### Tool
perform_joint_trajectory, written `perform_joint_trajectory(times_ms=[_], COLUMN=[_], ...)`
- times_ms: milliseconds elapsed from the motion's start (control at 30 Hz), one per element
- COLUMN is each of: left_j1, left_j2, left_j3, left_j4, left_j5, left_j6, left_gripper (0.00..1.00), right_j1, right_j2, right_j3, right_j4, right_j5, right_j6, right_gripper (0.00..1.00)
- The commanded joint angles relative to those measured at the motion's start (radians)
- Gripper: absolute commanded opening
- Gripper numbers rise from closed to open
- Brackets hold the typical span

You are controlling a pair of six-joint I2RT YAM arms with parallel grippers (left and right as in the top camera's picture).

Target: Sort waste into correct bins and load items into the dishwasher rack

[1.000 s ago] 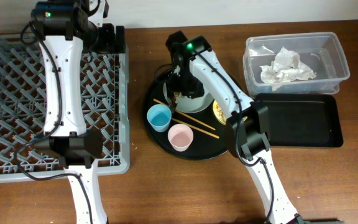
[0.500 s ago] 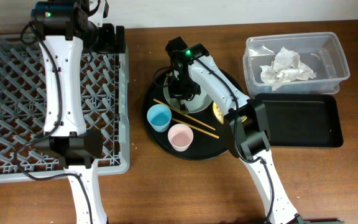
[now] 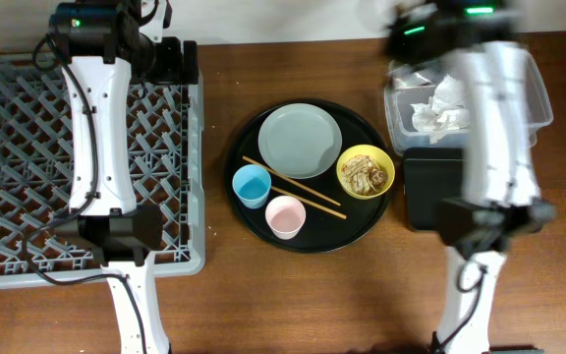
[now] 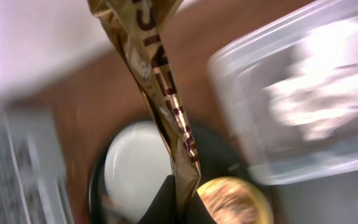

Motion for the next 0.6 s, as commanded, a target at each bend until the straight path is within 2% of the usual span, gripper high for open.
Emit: perform_joint_trajectory(times_ms=[0,100,233,300,333,367,433,467,567], left_j1=[0.003,0.003,0.003,0.003,0.003,0.003,0.003,0.003,0.003], left_j2=[0.008,0.008,0.008,0.008,0.008,0.008,0.008,0.008,0.008], left_j3=[-0.006,-0.006,-0.006,-0.006,-0.006,-0.006,-0.006,-0.006,-0.006], left_j4=[0.001,0.001,0.001,0.001,0.001,0.001,0.001,0.001,0.001], left_j5=[-0.004,-0.004,-0.004,-0.004,-0.004,-0.004,-0.004,-0.004,-0.004], left_j6=[-0.010,-0.010,-0.010,-0.010,-0.010,-0.010,-0.010,-0.010,-0.010], left_gripper=[0.99,0.99,0.99,0.99,0.99,0.99,0.99,0.99,0.99], right_j1=[-0.093,-0.148,-0.163,-0.165,-0.165,-0.165,-0.165,-0.165,-0.165], right_j2=[0.031,0.060,0.085,0.099,0.102,0.102,0.102,0.102,0.081], right_j3=[-0.020,-0.072,-0.139,-0.183,-0.209,-0.230,-0.259,-0.259,-0.241], right_j4=[0.001,0.046,0.102,0.138,0.161,0.179,0.196,0.194,0.192], right_j5=[0.140,0.201,0.202,0.202,0.202,0.202,0.198,0.198,0.141], right_j6=[0.138,0.166,0.165,0.166,0.165,0.165,0.165,0.164,0.089], right_gripper=[0.04,0.04,0.18,0.21,0.27,0.40,0.54,0.58,0.61])
